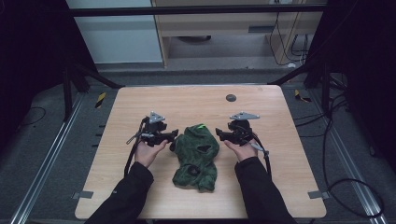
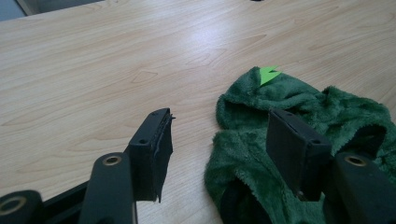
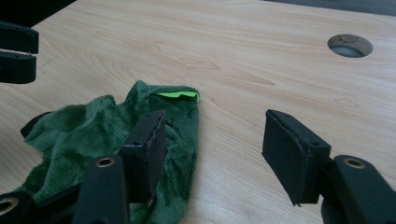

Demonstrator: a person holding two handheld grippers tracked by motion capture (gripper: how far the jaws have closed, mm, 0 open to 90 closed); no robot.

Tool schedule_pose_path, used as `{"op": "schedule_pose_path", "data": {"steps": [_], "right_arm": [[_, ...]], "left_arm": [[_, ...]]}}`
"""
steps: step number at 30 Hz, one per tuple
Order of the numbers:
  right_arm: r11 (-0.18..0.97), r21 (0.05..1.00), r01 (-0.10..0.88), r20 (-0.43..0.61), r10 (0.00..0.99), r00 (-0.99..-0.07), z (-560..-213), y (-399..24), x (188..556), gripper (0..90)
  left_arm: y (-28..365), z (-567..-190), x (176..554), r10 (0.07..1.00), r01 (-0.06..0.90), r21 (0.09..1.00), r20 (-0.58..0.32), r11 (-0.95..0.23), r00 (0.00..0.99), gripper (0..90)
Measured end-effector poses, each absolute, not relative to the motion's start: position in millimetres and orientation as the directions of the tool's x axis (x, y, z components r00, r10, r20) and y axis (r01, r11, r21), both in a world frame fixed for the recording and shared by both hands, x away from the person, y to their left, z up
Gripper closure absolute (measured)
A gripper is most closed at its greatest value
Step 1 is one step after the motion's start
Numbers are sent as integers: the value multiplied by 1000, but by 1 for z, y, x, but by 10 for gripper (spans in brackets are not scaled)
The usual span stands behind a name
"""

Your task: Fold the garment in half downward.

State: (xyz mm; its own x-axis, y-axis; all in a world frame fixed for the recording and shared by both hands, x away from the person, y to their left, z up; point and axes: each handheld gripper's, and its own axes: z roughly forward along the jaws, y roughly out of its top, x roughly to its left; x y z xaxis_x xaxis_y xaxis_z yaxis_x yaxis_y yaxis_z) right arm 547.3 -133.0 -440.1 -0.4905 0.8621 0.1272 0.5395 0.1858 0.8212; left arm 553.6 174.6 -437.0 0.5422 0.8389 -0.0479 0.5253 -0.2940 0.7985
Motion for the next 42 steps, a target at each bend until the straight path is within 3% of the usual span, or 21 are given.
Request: {"op": "schedule_pose_path", "data": {"steps": [29, 42], "right_arm": [[239, 748, 619, 149, 849, -508, -476, -109, 563, 474], [261, 709, 655, 163, 843, -512, -489, -105, 564, 570]], "left_arm": [[156, -480, 578, 845, 617, 718, -74, -323, 529, 476], [153, -490, 581, 837, 647, 690, -109, -324, 536, 591]]}}
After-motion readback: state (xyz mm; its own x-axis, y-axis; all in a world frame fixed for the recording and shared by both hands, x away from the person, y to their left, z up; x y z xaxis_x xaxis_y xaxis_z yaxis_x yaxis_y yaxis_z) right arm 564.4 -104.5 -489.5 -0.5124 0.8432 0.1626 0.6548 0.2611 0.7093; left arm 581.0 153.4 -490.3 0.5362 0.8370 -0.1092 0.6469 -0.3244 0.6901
